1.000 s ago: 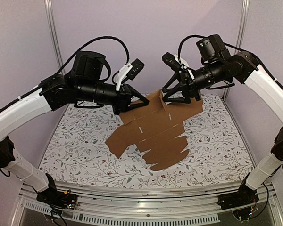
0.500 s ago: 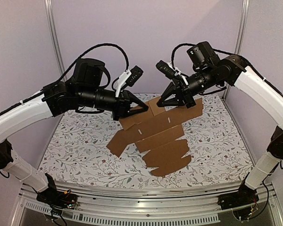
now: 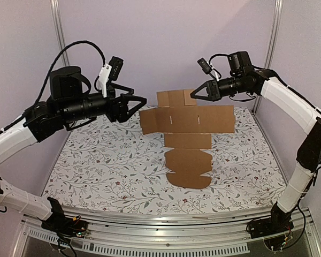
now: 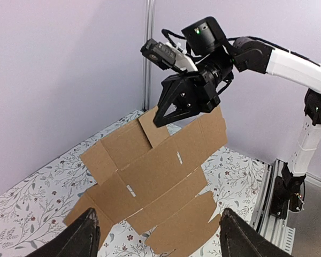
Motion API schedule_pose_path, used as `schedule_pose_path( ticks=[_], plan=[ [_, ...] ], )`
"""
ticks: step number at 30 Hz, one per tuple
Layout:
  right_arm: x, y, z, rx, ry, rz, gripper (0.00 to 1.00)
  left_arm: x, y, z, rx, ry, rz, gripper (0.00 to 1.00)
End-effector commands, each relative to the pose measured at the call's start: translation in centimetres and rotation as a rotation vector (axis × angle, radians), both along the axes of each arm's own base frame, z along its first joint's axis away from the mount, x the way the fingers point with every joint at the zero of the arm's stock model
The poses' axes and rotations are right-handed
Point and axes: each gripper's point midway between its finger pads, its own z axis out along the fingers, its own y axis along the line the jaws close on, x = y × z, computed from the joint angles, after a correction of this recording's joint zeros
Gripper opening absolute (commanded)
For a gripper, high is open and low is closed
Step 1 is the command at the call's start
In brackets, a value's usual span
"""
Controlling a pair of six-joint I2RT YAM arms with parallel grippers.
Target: Fold the paper box
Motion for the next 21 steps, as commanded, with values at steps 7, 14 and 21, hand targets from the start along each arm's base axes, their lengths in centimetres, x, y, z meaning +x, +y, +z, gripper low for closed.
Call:
schedule_pose_path(
  ticks=[7,14,21],
  plan=[
    [9.4,-6.3,-9.2,0.169,0.396,-0.303,0.00,1.7,1.3,-8.8,0.018,0.192,0.156,0.76],
    [9.0,-8.9,-15.9,0.166,0.526,-0.323,0.00,0.7,-0.7,-12.1,-0.092,0.279,0.073,0.75],
    [5.7,-9.2,-19.3,0.138,0.493,-0.252,0.00,4.0,-0.4,-19.9,-0.033,0.441,0.295,0.76]
  ],
)
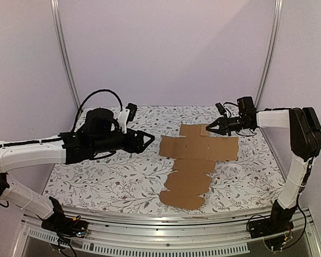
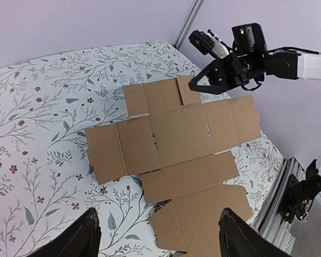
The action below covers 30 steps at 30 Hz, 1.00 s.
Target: Fold the paper box
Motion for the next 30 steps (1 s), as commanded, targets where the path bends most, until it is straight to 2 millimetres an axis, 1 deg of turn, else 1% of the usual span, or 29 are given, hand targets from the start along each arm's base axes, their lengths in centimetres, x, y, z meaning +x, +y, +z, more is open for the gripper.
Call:
schedule_pose_path(
  ticks=[1,5,7,9,12,16,21,24,27,30],
  plan=[
    [-2.1,0.5,-0.2,0.023,-0.091,0.083,0.00,2.1,-0.3,-4.6,-0.014,0.101,0.137,0.76],
    [-3.8,0.1,-1.8,0.006,-0.070,0.092,0.00,3.5,-1.1,-8.5,0.035,0.162,0.191,0.76],
    [-4.6,0.0,-2.2,0.009,-0.064,0.105,0.00,3.9,-1.7,-10.1,0.055,0.196,0.193,0.76],
    [-5.1,0.0,-2.4,0.010,-0.067,0.115,0.00,3.9,-2.2,-11.6,0.063,0.232,0.191,0.76],
    [-5.5,0.0,-2.1,0.018,-0.093,0.133,0.00,3.9,-2.6,-12.7,0.061,0.255,0.191,0.76],
    [-5.9,0.0,-1.0,0.029,-0.136,0.144,0.00,3.3,-3.2,-13.1,0.043,0.254,0.156,0.76],
    [-6.6,0.1,1.2,0.047,-0.203,0.167,0.00,2.9,-3.8,-13.7,0.063,0.254,0.128,0.77],
    [-7.4,0.2,2.6,0.076,-0.238,0.197,0.00,2.9,-3.9,-13.9,0.073,0.234,0.121,0.77],
    [-8.2,0.2,3.8,0.084,-0.269,0.213,0.00,2.6,-4.4,-13.5,0.064,0.206,0.088,0.77],
    [-9.0,0.4,4.5,0.075,-0.298,0.229,0.00,2.1,-5.1,-12.9,0.042,0.183,0.040,0.76]
  ],
)
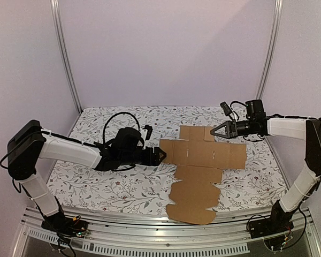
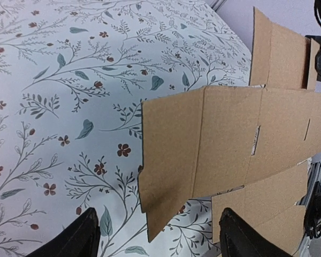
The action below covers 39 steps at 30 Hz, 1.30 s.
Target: Fold the paper box
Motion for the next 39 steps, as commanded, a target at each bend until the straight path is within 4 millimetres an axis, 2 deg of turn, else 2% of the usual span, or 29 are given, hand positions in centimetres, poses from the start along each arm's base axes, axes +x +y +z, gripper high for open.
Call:
schedule_pose_path(
  ticks=[1,4,7,10,12,14,17,21,27,33,39],
  plan=[
    [-1.9,0.4,1.6,0.006,-0.071,0.054,0.00,-1.2,-1.8,0.6,-0.036,-0.052,-0.107,0.75],
    [-2.9,0.8,2.2,-0.002,-0.095,0.078,0.00,-1.5,-2.3,0.9,-0.058,-0.062,-0.121,0.73],
    [-3.5,1.0,2.4,-0.014,-0.118,0.091,0.00,-1.5,-2.4,0.9,-0.064,-0.063,-0.124,0.63],
    [-3.9,1.3,2.4,-0.034,-0.125,0.096,0.00,-1.5,-2.5,0.8,-0.073,-0.065,-0.121,0.47],
    [-4.2,1.3,2.2,-0.062,-0.155,0.105,0.01,-1.6,-2.6,1.0,-0.077,-0.077,-0.126,0.31],
    [-4.9,1.2,1.9,-0.103,-0.157,0.120,0.08,-1.8,-2.7,1.2,-0.075,-0.091,-0.138,0.14],
    [-5.9,1.2,1.6,-0.176,-0.194,0.171,0.21,-2.1,-2.8,1.4,-0.037,-0.127,-0.164,0.00],
    [-6.9,0.8,2.4,-0.250,-0.198,0.246,0.39,-2.2,-1.9,1.8,0.090,-0.207,-0.182,0.00],
    [-6.4,1.0,3.5,-0.415,-0.286,0.298,0.52,-3.0,-1.6,2.8,0.226,-0.293,-0.267,0.00],
    [-6.5,2.6,3.0,-0.600,-0.355,0.405,0.55,-3.6,-1.8,3.9,0.289,-0.362,-0.295,0.00],
    [-5.6,2.7,1.5,-0.666,-0.356,0.428,0.56,-4.3,-1.9,5.0,0.321,-0.423,-0.307,0.00]
  ],
)
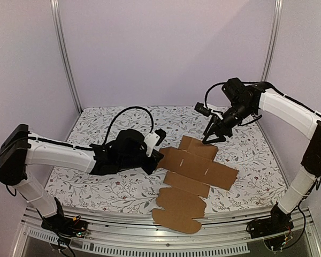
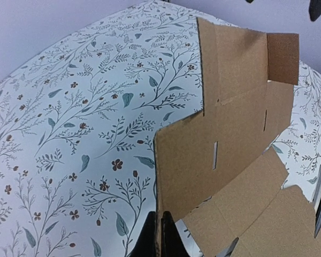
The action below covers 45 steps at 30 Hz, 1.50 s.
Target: Fold the paper box
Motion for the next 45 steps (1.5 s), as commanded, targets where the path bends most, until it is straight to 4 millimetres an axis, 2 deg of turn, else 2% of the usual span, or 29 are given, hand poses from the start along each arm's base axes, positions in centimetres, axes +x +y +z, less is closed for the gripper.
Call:
schedule_pose_path(
  ticks=[1,5,9,10,17,19,20,21,23,25,27,32,36,42,45],
  plan=[
    [0.4,-1.4,-2.3,-0.130,0.015,0.009,0.56,-0.6,-0.1,1.7,0.041,-0.078,-0.025,0.00],
    [0.1,-1.0,-3.6,-0.153,0.063,0.042,0.54,-0.8,-0.1,2.1,0.042,-0.098,-0.029,0.00],
    [-0.7,-0.3,-4.2,-0.153,0.097,0.068,0.47,-1.1,-0.2,2.5,0.034,-0.113,-0.037,0.00],
    [-0.9,-0.1,-4.3,-0.154,0.104,0.076,0.43,-1.0,-0.2,2.6,0.033,-0.116,-0.034,0.00],
    [-1.2,0.3,-4.5,-0.146,0.128,0.088,0.00,-0.7,-0.1,2.9,0.036,-0.129,-0.017,0.00],
    [-1.0,0.3,-4.6,-0.150,0.123,0.076,0.00,-0.5,0.2,3.2,0.032,-0.138,0.006,0.00],
    [-0.9,0.3,-4.7,-0.152,0.122,0.071,0.00,-0.3,0.5,3.4,0.030,-0.142,0.027,0.05],
    [-0.7,0.3,-4.7,-0.152,0.124,0.061,0.00,-0.1,0.9,3.6,0.025,-0.145,0.054,0.22],
    [-0.6,0.2,-4.5,-0.141,0.127,0.041,0.00,0.1,2.0,4.3,0.001,-0.141,0.106,0.46],
    [-0.5,0.2,-4.2,-0.123,0.135,0.016,0.00,-0.2,3.3,5.0,-0.056,-0.116,0.162,0.60],
    [-0.6,0.3,-3.9,-0.099,0.150,-0.009,0.00,-0.8,4.7,5.3,-0.147,-0.072,0.221,0.68],
    [-1.0,0.8,-2.9,-0.047,0.200,-0.058,0.00,-2.5,5.6,4.4,-0.386,0.049,0.257,0.73],
    [-0.8,1.0,-2.7,-0.044,0.214,-0.077,0.00,-2.6,4.9,1.7,-0.363,0.090,0.257,0.72],
    [-0.5,1.2,-2.5,-0.037,0.233,-0.098,0.00,-2.6,2.8,-0.9,-0.338,0.129,0.236,0.60],
    [-0.8,1.3,-2.3,-0.029,0.239,-0.096,0.00,-2.2,2.2,-2.0,-0.323,0.130,0.249,0.61]
  ],
)
